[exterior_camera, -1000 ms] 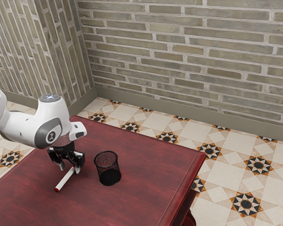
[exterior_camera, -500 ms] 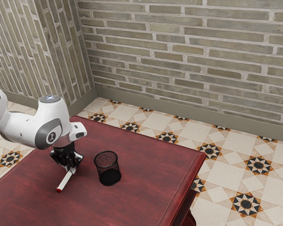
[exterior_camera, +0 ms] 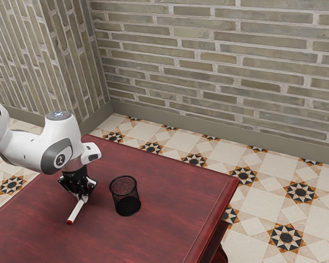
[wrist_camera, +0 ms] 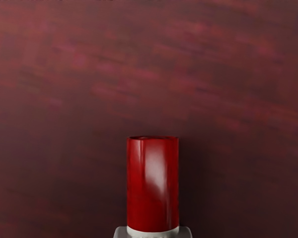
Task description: Put the marker into the pen holder.
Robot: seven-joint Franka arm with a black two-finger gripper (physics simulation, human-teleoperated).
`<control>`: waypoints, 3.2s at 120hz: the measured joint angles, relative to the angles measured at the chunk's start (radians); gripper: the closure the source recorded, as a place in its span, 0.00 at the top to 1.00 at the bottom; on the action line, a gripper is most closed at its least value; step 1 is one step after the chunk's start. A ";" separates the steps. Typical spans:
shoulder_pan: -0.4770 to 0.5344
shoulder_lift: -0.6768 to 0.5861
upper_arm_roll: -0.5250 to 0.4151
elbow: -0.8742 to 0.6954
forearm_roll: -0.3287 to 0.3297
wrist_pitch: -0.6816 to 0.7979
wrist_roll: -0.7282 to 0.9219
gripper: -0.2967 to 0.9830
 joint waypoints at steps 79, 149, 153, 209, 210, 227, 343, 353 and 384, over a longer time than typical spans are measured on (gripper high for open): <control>-0.379 -0.567 0.037 -0.163 0.011 -0.011 -0.018 0.20; -0.501 -0.554 0.259 -0.256 -0.006 0.411 0.253 0.20; -0.501 -0.546 0.266 -0.254 -0.007 0.417 0.266 0.20; -0.533 -0.391 0.291 -0.166 -0.042 0.460 0.386 0.22; -0.535 -0.390 0.291 -0.166 -0.043 0.461 0.388 0.22; -0.564 -0.384 0.291 -0.172 -0.065 0.478 0.409 0.22; -0.550 -0.386 0.303 0.183 -0.026 0.124 0.428 0.65; -0.436 -0.354 0.251 0.487 0.025 -0.242 0.381 0.69; -0.067 -0.289 -0.104 0.711 0.057 -0.767 0.307 0.75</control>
